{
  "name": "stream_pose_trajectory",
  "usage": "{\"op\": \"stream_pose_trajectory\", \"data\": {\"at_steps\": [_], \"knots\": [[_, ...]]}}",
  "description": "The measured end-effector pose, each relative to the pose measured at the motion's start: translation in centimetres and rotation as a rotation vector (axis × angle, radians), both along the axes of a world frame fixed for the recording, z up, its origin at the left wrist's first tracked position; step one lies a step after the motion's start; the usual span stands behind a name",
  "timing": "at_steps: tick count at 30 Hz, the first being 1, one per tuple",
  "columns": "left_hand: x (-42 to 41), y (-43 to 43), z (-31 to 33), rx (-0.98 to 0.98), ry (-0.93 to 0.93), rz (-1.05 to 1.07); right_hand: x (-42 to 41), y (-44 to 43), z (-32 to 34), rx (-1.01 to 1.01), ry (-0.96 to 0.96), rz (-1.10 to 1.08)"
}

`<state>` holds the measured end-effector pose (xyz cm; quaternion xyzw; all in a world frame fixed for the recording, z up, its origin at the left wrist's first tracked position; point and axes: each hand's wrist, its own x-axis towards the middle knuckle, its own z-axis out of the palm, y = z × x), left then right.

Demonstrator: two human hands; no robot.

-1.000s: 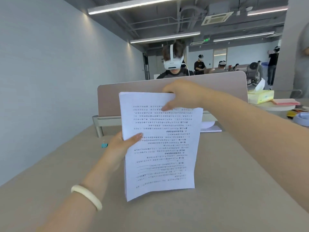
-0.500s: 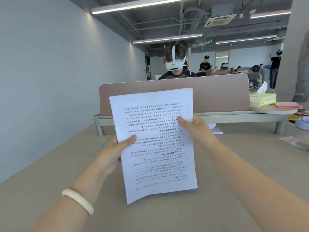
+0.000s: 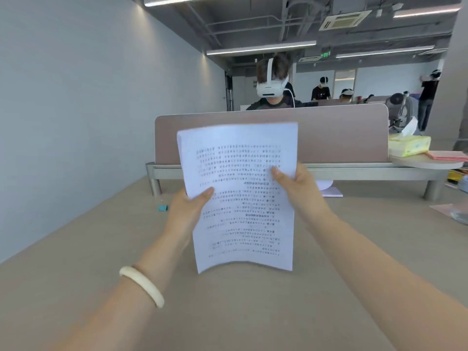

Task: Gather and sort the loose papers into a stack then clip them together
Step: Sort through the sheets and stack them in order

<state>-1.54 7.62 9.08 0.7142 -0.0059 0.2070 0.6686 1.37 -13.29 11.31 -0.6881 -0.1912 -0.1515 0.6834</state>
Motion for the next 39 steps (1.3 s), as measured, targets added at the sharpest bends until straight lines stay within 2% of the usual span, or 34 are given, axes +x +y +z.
{"op": "stream_pose_trajectory", "data": {"at_steps": [2, 8, 13, 16, 19, 21, 22, 25, 28, 31, 34, 35, 38, 39], "knots": [[-0.2, -0.8, -1.6, 0.012, 0.044, 0.037, -0.2, 0.4, -1.8, -0.032, 0.025, -0.009], [0.0, -0.5, -0.9, -0.006, -0.021, 0.029, 0.4, -0.2, -0.9, 0.039, 0.034, -0.017], [-0.6, -0.9, -3.6, -0.064, 0.035, 0.039, -0.1, 0.0, -5.7, -0.043, 0.208, 0.063], [-0.4, 0.2, -3.0, -0.057, 0.068, 0.034, 0.5, -0.7, -4.7, -0.119, 0.217, 0.024], [-0.7, 2.4, 0.1, -0.007, -0.089, 0.099, 1.2, -1.8, -0.8, -0.299, 0.170, -0.022], [-1.5, 3.9, 3.5, 0.101, -0.180, 0.190, 1.2, -2.0, 2.4, -0.534, 0.072, -0.015], [-1.6, 4.7, 5.2, 0.192, -0.176, 0.172, 1.1, -1.8, 3.8, -0.679, 0.008, -0.019], [-1.8, 5.6, 7.3, 0.397, 0.037, -0.104, 0.7, 0.0, 6.6, -1.043, -0.185, -0.013], [-1.4, 5.4, 5.3, 0.227, 0.212, -0.257, 0.4, 1.4, 7.1, -1.210, -0.268, 0.002], [-1.3, 5.9, 2.9, 0.101, 0.192, -0.273, 0.5, 0.8, 6.8, -1.191, -0.225, 0.059], [-1.8, 7.3, 1.3, 0.010, 0.196, -0.286, 1.3, -2.9, 6.2, -1.155, -0.052, 0.103], [-1.9, 7.8, 0.8, -0.026, 0.204, -0.279, 1.4, -4.5, 5.6, -1.047, 0.036, 0.117], [-2.0, 8.1, -0.5, -0.115, 0.197, -0.218, 1.1, -7.0, 2.0, -0.427, 0.302, 0.249], [-1.9, 7.8, -0.9, -0.119, 0.186, -0.193, 1.0, -6.8, 0.2, -0.275, 0.353, 0.277]]}}
